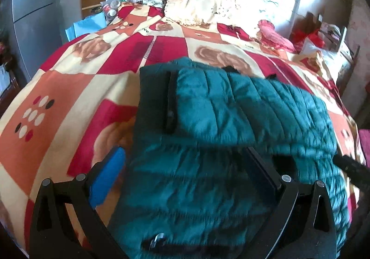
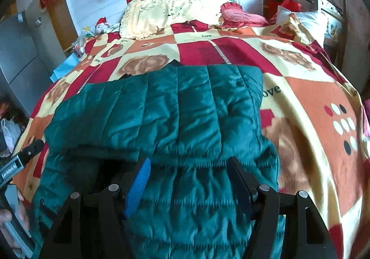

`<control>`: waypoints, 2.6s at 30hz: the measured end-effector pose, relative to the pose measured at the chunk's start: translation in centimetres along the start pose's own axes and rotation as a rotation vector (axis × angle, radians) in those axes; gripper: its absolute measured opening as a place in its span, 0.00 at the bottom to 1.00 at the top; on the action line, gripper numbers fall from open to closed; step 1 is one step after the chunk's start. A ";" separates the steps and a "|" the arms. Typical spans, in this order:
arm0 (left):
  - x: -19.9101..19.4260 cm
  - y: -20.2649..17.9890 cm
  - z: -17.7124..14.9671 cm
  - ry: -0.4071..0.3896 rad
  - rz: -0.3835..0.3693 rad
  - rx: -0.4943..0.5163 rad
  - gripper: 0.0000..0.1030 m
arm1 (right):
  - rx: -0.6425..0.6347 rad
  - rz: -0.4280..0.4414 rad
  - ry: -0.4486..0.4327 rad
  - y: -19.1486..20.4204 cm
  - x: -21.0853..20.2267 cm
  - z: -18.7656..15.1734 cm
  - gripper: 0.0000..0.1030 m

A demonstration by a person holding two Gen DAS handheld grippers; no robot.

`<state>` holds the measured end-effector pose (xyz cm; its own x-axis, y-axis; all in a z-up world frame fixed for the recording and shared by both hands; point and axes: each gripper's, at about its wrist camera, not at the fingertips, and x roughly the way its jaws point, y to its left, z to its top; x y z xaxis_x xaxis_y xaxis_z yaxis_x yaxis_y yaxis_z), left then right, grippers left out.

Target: Fold large clothes

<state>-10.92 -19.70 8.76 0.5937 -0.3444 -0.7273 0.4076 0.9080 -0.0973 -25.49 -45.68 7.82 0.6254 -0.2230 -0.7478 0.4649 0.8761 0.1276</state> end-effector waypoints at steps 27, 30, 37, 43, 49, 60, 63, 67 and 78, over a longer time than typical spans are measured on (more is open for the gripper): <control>-5.7 -0.3 -8.5 0.029 0.048 0.028 0.99 | 0.022 -0.002 0.075 0.1 -4.9 -8.2 0.64; -5.7 -0.3 -9.0 0.041 0.040 0.025 0.99 | 0.016 -0.009 0.068 0.2 -5.5 -8.7 0.64; -6.3 -0.2 -10.1 0.048 0.042 0.028 0.99 | 0.016 -0.022 0.085 -0.2 -6.1 -9.8 0.64; -6.7 -0.2 -11.1 0.058 0.040 0.033 0.99 | 0.028 -0.024 0.108 -0.8 -6.4 -11.0 0.68; -7.5 -0.2 -12.1 0.058 0.036 0.039 0.99 | 0.029 -0.023 0.120 -0.9 -6.9 -12.2 0.68; -8.7 -0.1 -13.3 0.058 0.027 0.042 0.99 | 0.025 -0.029 0.129 -1.1 -7.9 -13.5 0.68; -9.0 -0.1 -13.7 0.062 0.024 0.047 0.99 | 0.022 -0.027 0.131 -1.1 -8.2 -14.0 0.68; -9.4 -0.1 -14.3 0.065 0.022 0.050 0.99 | 0.014 -0.023 0.133 -0.9 -8.7 -14.5 0.68; -10.1 -0.1 -15.3 0.070 0.024 0.065 0.99 | 0.027 -0.027 0.137 -1.5 -9.7 -15.5 0.68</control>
<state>-27.62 -12.69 5.74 0.5544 -0.3031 -0.7751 0.4397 0.8974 -0.0365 -41.93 -38.28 4.78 0.5216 -0.1844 -0.8330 0.4985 0.8583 0.1221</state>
